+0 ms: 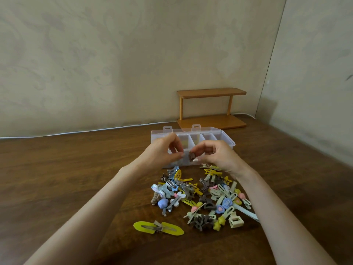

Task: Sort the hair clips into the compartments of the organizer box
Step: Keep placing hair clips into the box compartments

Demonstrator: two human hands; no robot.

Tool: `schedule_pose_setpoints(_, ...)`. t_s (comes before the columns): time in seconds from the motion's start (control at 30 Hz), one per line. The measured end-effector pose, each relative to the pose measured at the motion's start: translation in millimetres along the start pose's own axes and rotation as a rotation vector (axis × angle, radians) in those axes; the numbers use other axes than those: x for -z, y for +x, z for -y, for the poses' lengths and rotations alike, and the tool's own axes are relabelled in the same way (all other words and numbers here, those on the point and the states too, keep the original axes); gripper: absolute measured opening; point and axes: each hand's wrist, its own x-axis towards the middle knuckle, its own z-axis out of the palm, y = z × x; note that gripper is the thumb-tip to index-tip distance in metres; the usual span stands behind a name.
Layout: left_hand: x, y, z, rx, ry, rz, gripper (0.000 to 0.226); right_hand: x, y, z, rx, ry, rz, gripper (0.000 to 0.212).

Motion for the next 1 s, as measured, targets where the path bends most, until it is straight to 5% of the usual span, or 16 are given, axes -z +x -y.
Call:
schedule_pose_setpoints(0.33,-17.0,-0.7,-3.1,-0.14,0.07,-0.098,0.024,-8.0,1.7,-1.2,-0.029,0.123,-0.092,0.013)
schedule_pose_setpoints(0.5,-16.7,11.6,0.1,-0.087,0.152,-0.28,0.02,2.3,1.4,-4.1,-0.018,-0.07,-0.188,0.011)
schedule_pose_setpoints(0.77,-15.9,51.3,12.3,0.117,0.222,-0.278,0.029,6.0,2.2,-8.0,-0.094,-0.262,-0.069,0.008)
schedule_pose_setpoints(1.0,-16.4,25.9,13.1,0.043,0.204,-0.281,0.023,19.7,-3.6,-4.4,-0.191,-0.393,0.217,0.015)
